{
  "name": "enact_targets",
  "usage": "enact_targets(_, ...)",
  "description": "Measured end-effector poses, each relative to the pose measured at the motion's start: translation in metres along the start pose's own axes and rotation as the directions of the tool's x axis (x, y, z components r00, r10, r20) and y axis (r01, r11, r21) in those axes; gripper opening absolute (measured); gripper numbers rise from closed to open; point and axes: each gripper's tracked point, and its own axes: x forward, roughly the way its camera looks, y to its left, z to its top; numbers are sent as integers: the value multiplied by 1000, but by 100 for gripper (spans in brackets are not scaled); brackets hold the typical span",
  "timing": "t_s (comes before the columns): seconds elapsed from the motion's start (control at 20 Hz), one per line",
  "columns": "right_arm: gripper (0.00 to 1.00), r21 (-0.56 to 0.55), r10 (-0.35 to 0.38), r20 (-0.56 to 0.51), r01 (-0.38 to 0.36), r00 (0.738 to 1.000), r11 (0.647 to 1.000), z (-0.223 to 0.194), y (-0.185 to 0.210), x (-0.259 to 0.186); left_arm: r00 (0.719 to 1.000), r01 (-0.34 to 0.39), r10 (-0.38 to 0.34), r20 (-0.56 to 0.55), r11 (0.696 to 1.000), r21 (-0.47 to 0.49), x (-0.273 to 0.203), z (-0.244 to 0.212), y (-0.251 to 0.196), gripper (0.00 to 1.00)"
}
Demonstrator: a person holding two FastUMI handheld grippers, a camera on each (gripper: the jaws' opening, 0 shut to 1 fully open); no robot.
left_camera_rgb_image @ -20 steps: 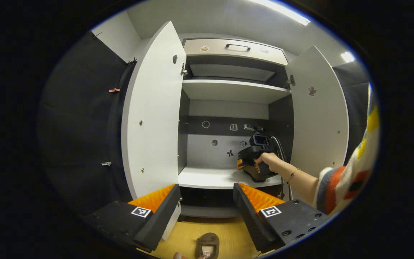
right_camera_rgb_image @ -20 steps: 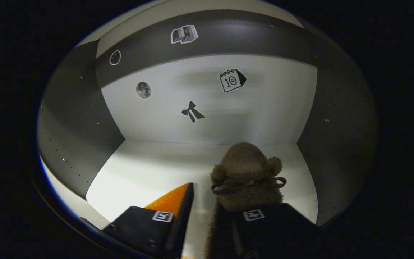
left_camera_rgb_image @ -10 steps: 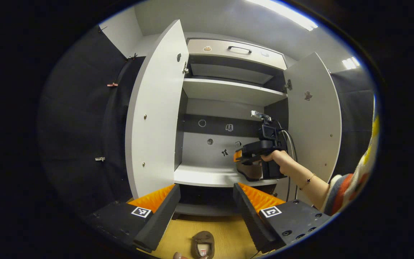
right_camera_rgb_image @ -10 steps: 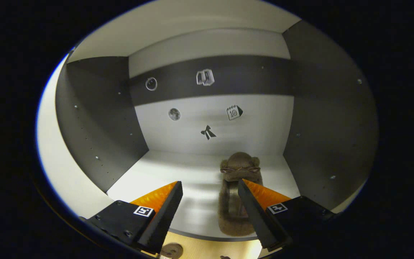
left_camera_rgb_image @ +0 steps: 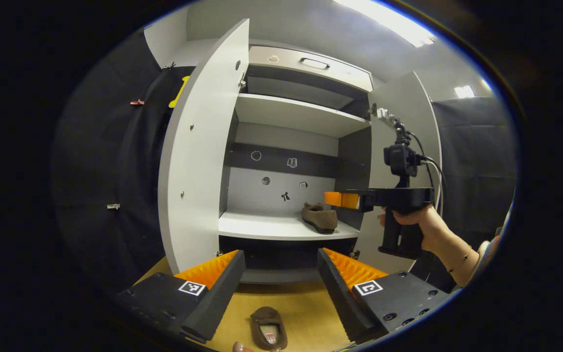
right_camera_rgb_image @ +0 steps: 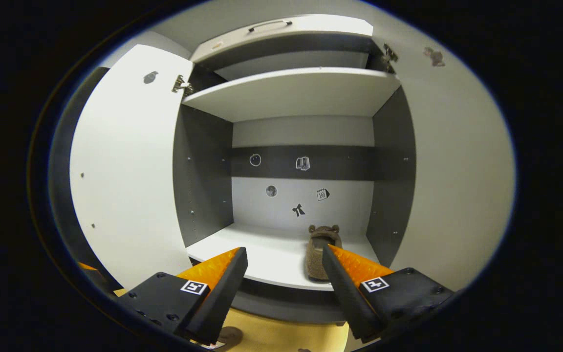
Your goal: Grab one shoe with the right hand and put it into the shoe cabinet, grab the other shoe with the left hand and put it into the shoe cabinet; then close the right door with the right hand and the left door with the left hand.
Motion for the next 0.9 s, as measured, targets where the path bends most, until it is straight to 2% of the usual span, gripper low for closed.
enact_targets(0.15, 98, 33, -1, 44, 0, 999, 999, -12, 9, -41, 999, 32, -32, 22, 999, 27, 3, -16, -5, 95)
enact_targets(0.3, 98, 8, -35, 52, 35, 998, 999, -36, 5, -70, 996, 68, -70, 47, 996, 50, 4, -46, -6, 95)
enact_targets(0.5, 98, 42, -17, 62, 14, 998, 999, -72, 8, -94, 996, 24, -22, -83, 999, 22, 10, -132, 11, 95)
enact_targets(0.65, 98, 32, -28, 47, 27, 998, 999, -103, 3, -102, 988, -14, 12, -151, 1000, -10, 14, -193, 22, 95)
enact_targets(0.9, 98, -11, -44, 5, 44, 999, 999, -149, -5, -96, 971, -46, 45, -235, 999, -1, 32, -272, 35, 88)
